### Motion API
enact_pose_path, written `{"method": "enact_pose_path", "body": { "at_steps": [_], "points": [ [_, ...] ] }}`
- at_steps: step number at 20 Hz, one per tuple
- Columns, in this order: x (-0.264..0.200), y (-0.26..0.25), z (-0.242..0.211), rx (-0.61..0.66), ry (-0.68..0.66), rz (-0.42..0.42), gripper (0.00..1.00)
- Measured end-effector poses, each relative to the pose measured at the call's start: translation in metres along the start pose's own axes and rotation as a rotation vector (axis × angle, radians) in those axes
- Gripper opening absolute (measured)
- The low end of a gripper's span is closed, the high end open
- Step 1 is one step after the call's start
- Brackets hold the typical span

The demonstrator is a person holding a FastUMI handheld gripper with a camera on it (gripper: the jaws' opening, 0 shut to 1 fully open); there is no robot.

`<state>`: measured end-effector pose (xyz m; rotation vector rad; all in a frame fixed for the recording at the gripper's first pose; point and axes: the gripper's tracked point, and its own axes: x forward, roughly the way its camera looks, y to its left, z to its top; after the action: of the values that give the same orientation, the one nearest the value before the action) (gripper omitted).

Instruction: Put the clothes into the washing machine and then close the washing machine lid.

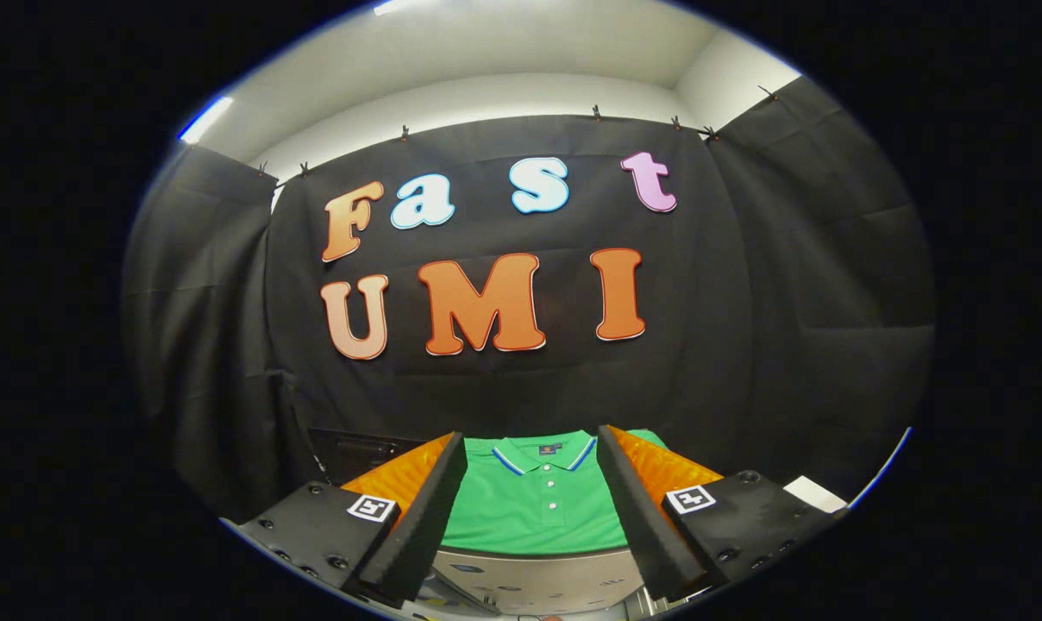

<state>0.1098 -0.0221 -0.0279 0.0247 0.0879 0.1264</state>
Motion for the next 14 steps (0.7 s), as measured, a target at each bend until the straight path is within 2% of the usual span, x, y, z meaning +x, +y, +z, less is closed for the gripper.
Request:
{"method": "enact_pose_path", "body": {
  "at_steps": [9,14],
  "points": [
    [0.106,-0.007,-0.048,-0.051,0.152,-0.061,0.98],
    [0.16,-0.002,-0.087,-0.08,0.277,-0.059,0.98]
  ]
}}
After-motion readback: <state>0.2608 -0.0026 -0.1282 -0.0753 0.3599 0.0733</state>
